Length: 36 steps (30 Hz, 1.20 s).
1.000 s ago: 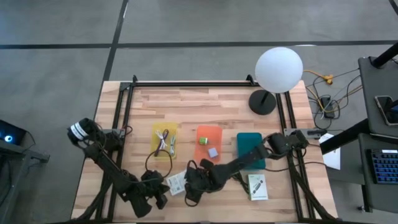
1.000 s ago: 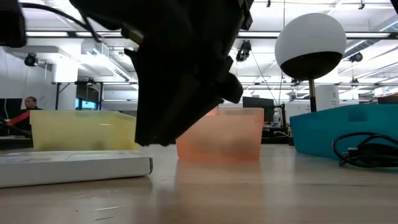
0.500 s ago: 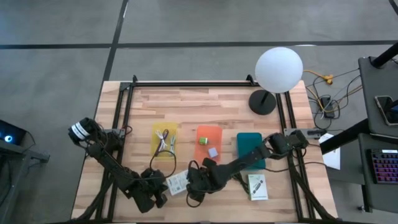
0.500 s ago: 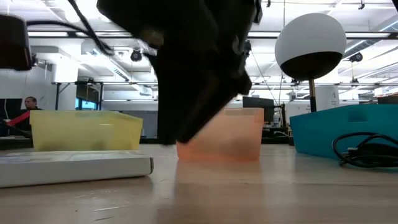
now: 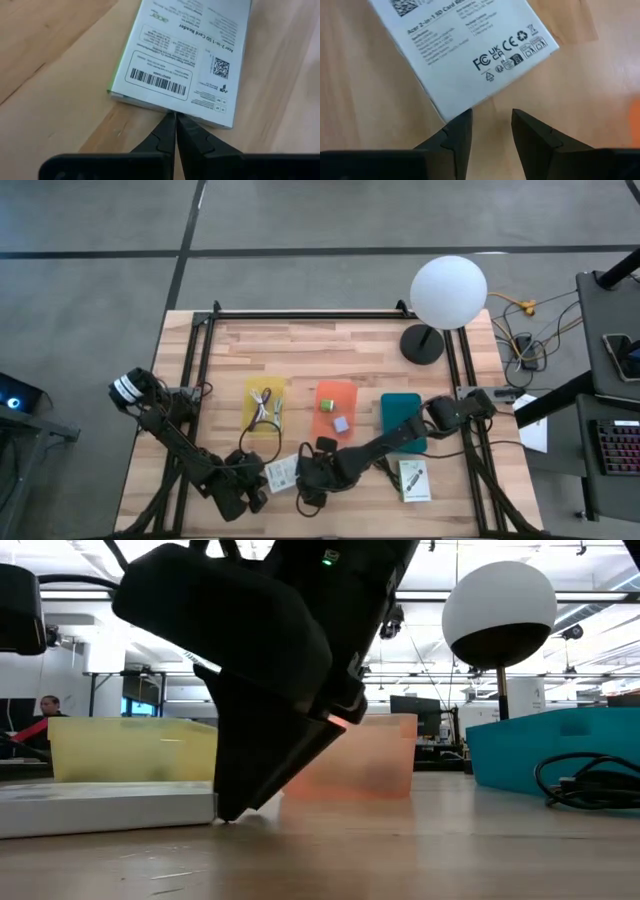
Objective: Pick and place items into bin
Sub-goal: Put the left white card reader box into the blue bin
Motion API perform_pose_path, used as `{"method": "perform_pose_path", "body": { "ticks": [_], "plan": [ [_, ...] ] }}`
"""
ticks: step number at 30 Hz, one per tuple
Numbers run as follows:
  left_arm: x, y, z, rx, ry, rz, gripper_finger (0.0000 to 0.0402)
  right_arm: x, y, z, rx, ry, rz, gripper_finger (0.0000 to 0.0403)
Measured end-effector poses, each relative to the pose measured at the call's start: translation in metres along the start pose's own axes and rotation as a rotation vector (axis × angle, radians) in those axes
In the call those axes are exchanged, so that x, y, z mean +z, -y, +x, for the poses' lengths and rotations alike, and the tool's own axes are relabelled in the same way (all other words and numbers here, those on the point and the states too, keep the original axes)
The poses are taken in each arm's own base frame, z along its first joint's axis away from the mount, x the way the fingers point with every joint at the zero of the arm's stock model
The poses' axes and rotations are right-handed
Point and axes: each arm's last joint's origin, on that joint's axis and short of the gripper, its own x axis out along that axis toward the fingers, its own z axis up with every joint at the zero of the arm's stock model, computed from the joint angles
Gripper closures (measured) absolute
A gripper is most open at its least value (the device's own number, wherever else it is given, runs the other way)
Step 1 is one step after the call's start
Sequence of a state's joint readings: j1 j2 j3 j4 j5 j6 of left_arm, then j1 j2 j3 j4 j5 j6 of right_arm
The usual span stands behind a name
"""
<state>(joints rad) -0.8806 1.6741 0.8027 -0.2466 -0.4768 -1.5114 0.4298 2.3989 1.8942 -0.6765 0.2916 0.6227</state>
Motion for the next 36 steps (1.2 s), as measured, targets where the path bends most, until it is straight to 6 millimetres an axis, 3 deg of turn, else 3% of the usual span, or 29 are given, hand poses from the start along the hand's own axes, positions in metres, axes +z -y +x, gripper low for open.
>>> {"method": "perform_pose_path", "body": {
  "ticks": [27, 36],
  "plan": [
    [0.014, 0.007, -0.016, -0.031, 0.097, 0.0, 0.0401, 0.001, 0.002, 0.003, -0.001, -0.005, -0.042, 0.0278],
    [0.034, 0.017, -0.039, -0.112, 0.325, -0.03, 0.0401, 0.001, 0.001, 0.004, 0.048, -0.026, -0.067, 0.0287]
  ]
}}
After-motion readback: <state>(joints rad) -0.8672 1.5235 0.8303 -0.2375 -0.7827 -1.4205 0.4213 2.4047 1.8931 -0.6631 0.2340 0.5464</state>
